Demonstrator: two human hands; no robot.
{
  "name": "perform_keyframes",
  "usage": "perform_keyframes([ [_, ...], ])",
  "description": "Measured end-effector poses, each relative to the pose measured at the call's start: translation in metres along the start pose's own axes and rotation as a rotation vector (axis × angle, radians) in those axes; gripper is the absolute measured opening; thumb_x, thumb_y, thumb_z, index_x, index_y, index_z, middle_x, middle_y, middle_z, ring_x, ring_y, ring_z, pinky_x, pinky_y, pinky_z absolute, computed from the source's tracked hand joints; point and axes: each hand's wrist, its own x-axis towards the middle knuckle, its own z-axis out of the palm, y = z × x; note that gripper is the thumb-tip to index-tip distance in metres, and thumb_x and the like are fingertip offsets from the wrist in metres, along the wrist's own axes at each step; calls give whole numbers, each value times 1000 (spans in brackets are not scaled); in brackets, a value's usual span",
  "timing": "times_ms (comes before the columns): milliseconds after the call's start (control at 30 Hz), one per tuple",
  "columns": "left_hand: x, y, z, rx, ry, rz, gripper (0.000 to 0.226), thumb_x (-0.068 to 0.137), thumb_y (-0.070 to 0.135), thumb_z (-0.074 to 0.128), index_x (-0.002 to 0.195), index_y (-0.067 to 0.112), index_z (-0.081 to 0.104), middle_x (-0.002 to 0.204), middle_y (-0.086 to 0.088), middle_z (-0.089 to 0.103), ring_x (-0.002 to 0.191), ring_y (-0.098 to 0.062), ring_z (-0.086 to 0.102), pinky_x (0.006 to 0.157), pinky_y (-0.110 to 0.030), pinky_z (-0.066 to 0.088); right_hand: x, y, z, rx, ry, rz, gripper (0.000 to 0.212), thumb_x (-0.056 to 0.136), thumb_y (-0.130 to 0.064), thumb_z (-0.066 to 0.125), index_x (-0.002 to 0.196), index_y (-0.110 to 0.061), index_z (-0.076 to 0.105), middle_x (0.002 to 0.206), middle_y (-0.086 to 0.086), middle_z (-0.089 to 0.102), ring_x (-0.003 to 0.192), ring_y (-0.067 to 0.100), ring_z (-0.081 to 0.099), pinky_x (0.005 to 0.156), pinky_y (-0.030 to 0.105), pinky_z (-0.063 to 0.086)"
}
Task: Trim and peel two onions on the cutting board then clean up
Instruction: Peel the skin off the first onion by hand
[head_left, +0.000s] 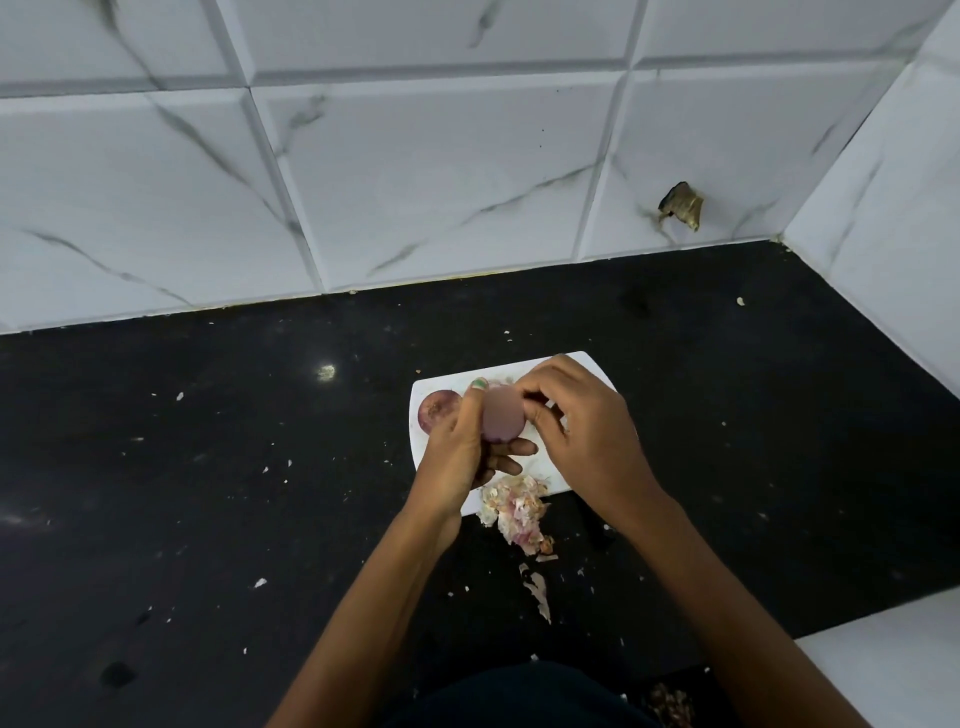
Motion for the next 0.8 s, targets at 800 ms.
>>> perform_keyframes([
  [800, 5, 6, 6, -164, 131, 7, 45, 99, 45, 44, 93, 5, 63, 77, -13, 60, 67, -19, 59, 66, -31, 44, -21, -16, 21, 163, -40, 28, 9, 93, -17, 39, 91, -14, 47, 92, -8, 46, 84, 8, 46, 69, 25, 44],
])
